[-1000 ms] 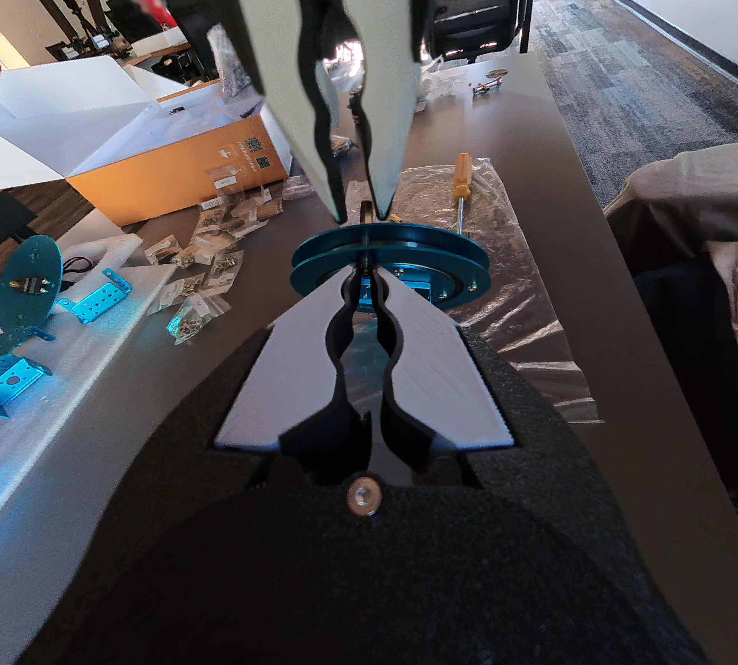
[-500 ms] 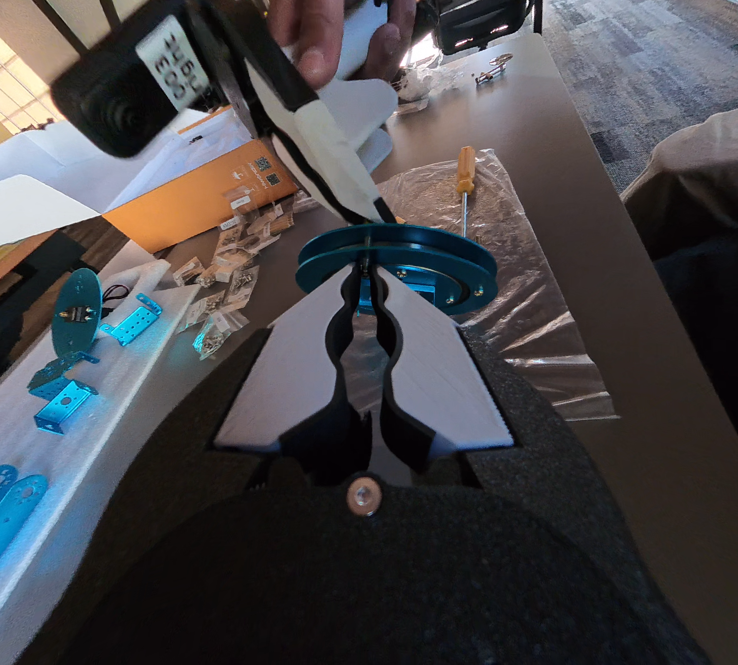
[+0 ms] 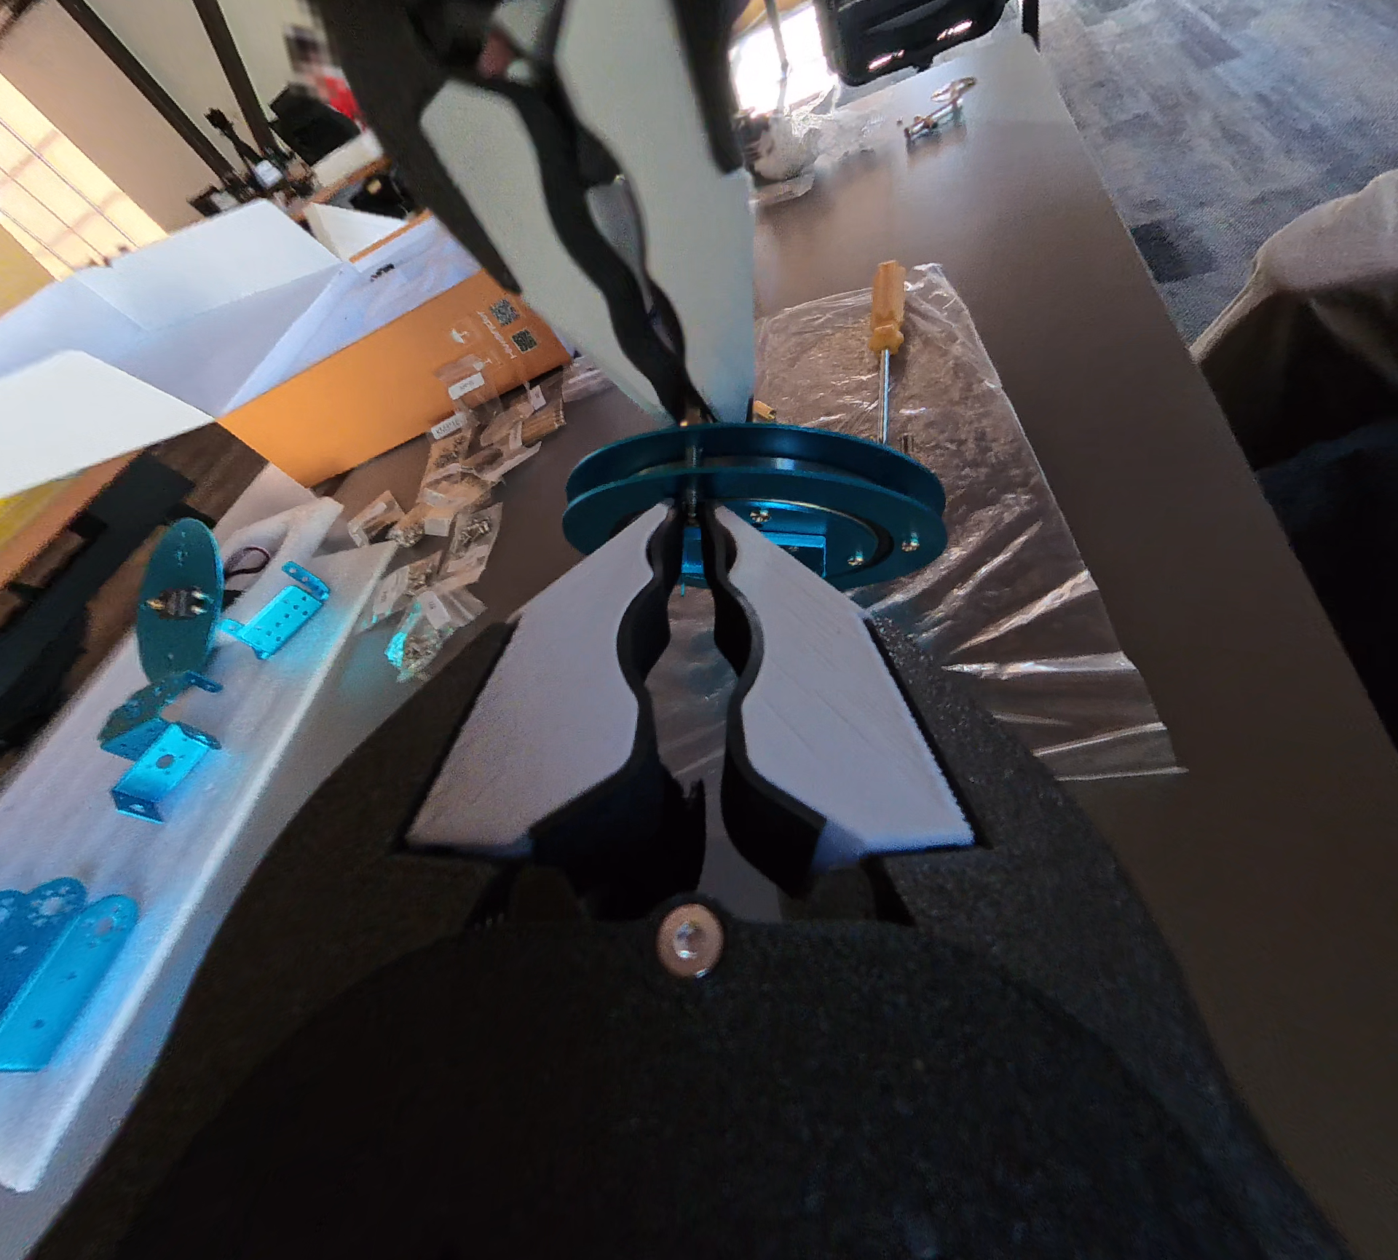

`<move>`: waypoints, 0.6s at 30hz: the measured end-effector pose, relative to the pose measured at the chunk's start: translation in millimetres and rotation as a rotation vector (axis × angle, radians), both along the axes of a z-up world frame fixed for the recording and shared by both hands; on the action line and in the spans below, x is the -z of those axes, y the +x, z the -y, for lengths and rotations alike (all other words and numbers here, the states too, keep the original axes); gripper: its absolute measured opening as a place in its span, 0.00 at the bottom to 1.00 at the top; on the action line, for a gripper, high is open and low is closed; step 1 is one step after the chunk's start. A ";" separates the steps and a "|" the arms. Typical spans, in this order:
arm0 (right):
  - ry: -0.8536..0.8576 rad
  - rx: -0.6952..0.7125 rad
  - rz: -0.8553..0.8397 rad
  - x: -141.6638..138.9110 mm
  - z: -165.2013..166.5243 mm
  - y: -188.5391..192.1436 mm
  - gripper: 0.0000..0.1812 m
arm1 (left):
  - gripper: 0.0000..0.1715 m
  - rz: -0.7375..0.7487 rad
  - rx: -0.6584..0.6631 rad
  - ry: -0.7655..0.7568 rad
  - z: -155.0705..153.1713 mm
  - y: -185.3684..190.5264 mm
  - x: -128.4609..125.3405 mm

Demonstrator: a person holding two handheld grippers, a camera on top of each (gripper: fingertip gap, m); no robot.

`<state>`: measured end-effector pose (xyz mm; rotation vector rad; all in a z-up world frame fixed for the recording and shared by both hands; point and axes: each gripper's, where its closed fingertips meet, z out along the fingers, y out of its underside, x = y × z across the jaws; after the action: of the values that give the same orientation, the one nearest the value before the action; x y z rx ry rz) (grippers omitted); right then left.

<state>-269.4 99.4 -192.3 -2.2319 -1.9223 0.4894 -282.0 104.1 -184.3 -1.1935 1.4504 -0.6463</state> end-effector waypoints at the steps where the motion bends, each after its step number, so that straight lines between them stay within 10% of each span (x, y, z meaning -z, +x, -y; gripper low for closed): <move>1: -0.162 0.089 -0.030 -0.8 4.0 -0.9 0.01 | 0.02 -0.003 -0.006 0.038 1.0 0.0 -0.1; 6: -1.001 0.544 -0.209 -11.3 8.9 -7.3 0.02 | 0.02 -0.003 -0.020 0.063 -1.7 1.1 -0.7; 13: 0.047 0.032 -0.101 -12.1 -10.9 -0.2 0.07 | 0.02 -0.001 -0.012 0.015 -2.0 2.0 -1.0; 18: 0.189 -0.080 0.003 -6.6 -8.1 1.1 0.03 | 0.02 -0.003 -0.012 0.019 -1.8 1.8 -1.1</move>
<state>-268.3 107.5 -185.7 -2.0469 -1.9755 0.3002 -280.2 105.9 -183.2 -1.1880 1.4476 -0.6219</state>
